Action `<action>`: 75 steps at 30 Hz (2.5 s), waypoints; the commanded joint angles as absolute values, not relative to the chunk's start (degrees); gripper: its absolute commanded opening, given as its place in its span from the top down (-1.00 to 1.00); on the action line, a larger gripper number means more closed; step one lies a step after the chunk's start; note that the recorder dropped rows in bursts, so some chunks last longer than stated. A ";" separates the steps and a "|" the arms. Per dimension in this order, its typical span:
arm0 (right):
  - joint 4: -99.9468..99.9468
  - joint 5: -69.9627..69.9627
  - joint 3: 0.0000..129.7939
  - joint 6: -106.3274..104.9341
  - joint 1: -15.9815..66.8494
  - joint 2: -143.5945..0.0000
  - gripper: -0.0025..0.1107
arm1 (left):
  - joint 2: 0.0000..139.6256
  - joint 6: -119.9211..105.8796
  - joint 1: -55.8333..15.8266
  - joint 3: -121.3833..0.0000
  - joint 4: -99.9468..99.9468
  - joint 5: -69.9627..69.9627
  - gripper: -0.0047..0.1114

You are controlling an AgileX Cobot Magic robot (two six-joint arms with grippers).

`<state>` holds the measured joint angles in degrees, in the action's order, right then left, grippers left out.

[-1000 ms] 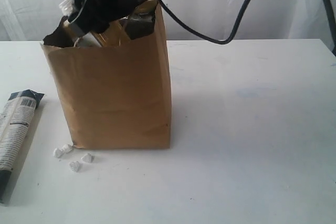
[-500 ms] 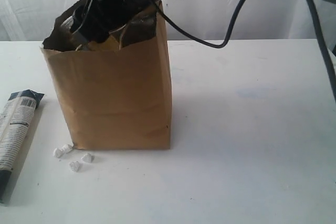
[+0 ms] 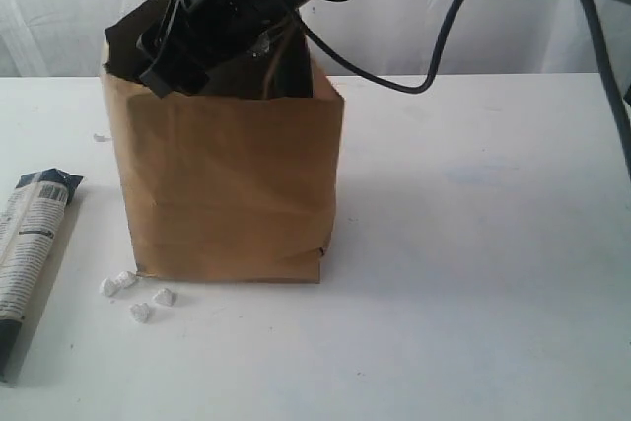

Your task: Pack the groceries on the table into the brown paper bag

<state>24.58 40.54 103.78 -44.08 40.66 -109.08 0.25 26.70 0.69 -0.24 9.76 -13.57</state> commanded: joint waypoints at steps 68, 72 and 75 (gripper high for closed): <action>4.51 5.54 37.54 1.06 6.84 -71.96 0.96 | 0.00 26.76 0.38 0.00 9.67 -13.52 0.92; 3.91 -11.77 24.64 -1.39 7.64 -57.12 0.96 | 0.00 26.76 0.38 0.00 9.67 -13.52 0.92; 3.91 -15.82 18.65 -5.11 7.64 -47.55 0.96 | 0.00 26.76 0.38 0.00 9.67 -13.52 0.92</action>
